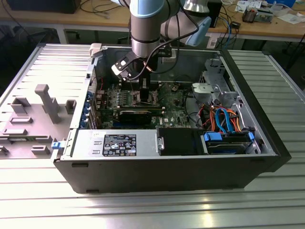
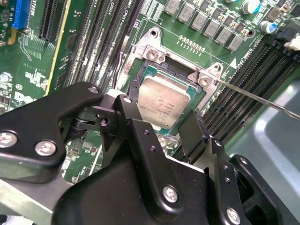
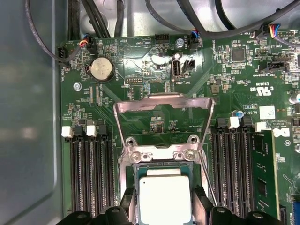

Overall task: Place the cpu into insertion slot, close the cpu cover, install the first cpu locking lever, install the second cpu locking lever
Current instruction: 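Place the cpu into insertion slot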

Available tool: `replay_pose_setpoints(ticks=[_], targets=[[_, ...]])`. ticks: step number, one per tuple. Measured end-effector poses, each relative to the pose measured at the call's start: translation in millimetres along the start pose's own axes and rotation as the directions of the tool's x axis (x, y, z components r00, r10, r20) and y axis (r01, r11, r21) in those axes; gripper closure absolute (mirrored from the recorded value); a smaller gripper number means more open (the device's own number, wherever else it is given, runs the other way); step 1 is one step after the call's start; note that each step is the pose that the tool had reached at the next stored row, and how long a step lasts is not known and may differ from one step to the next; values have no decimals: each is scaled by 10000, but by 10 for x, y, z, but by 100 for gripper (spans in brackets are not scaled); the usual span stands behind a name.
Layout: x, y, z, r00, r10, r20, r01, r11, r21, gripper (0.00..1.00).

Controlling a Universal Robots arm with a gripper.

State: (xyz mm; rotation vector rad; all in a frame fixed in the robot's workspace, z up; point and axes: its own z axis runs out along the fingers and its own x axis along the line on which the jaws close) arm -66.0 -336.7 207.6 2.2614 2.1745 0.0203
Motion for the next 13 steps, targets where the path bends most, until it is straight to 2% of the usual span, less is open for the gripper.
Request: replay_pose_setpoints(ticks=[7,10,13], targets=[[0,1,3,10000,-1,-4,1,10000,1,40],[0,3,-48,10000,-1,0,1,10000,35,40],[0,4,-59,10000,-1,1,1,10000,41,40]])
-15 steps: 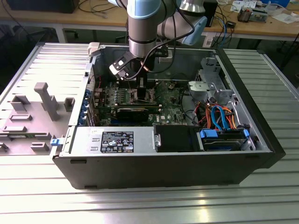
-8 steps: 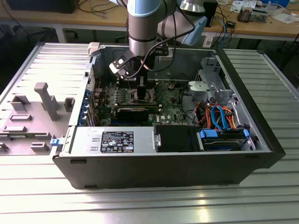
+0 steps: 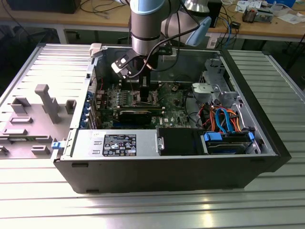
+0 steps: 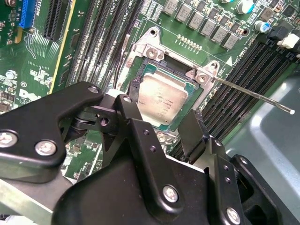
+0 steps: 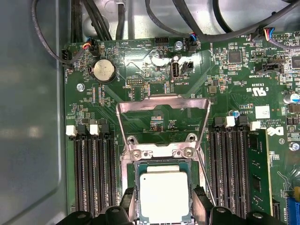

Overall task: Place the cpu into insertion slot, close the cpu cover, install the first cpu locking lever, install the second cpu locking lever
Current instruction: 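Place the cpu into insertion slot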

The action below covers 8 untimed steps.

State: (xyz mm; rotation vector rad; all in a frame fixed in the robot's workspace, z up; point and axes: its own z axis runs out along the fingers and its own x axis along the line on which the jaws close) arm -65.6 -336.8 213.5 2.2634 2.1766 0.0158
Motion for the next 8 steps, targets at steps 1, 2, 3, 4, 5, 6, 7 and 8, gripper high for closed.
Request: replay_pose_setpoints(ticks=[1,2,3,4,5,6,7,8], targets=[[0,0,-1,10000,0,0,0,10000,0,40],[0,0,-1,10000,0,0,0,10000,0,40],[0,0,-1,10000,0,0,0,10000,0,40],[0,0,-1,10000,0,0,0,10000,0,40],[0,0,-1,10000,0,0,0,10000,0,40],[0,0,-1,10000,0,0,0,10000,0,40],[0,0,-1,10000,0,0,0,10000,0,40],[0,0,-2,10000,0,0,0,10000,0,40]])
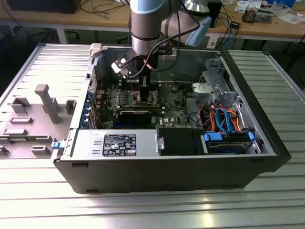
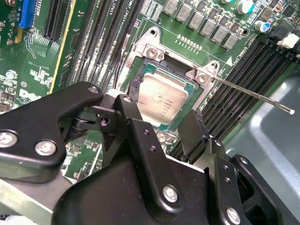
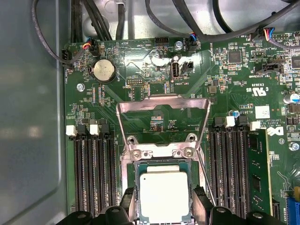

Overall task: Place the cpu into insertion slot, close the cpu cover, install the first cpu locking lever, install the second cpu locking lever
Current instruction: 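Place the cpu into insertion slot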

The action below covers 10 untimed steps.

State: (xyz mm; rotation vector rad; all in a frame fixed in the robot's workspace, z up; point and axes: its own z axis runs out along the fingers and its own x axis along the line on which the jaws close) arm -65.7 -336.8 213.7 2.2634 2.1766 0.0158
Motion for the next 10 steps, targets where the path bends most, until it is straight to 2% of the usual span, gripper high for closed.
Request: replay_pose_setpoints(ticks=[4,6,7,9,10], targets=[[-1,-1,-10,10000,0,7,0,10000,4,40],[1,4,-77,10000,1,8,-1,10000,16,40],[0,8,-84,10000,-2,12,2,10000,23,47],[1,10,-100,10000,0,12,0,10000,30,47],[1,11,-127,10000,1,13,-1,10000,38,60]])
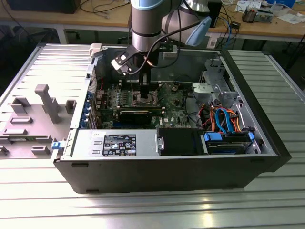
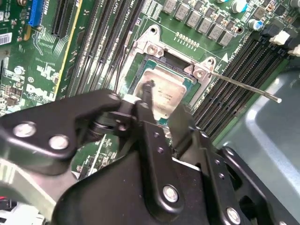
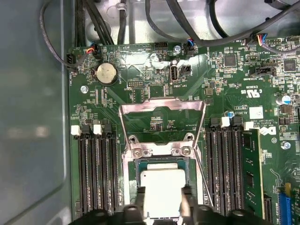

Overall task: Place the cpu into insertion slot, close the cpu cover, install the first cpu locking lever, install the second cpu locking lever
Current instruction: 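Place the cpu into insertion slot, then close the cpu cover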

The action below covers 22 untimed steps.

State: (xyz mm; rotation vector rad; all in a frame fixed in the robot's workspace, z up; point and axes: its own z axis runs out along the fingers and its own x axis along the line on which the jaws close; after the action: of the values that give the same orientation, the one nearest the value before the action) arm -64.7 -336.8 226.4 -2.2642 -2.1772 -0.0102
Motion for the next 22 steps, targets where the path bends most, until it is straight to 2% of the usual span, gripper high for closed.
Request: replay_pose_setpoints(ticks=[3,5,22], targets=[[0,1,-75,10000,-1,0,1,10000,5,78],[1,1,-76,10000,-1,-3,1,10000,5,89],[1,1,-87,10000,0,-1,0,10000,12,89]])
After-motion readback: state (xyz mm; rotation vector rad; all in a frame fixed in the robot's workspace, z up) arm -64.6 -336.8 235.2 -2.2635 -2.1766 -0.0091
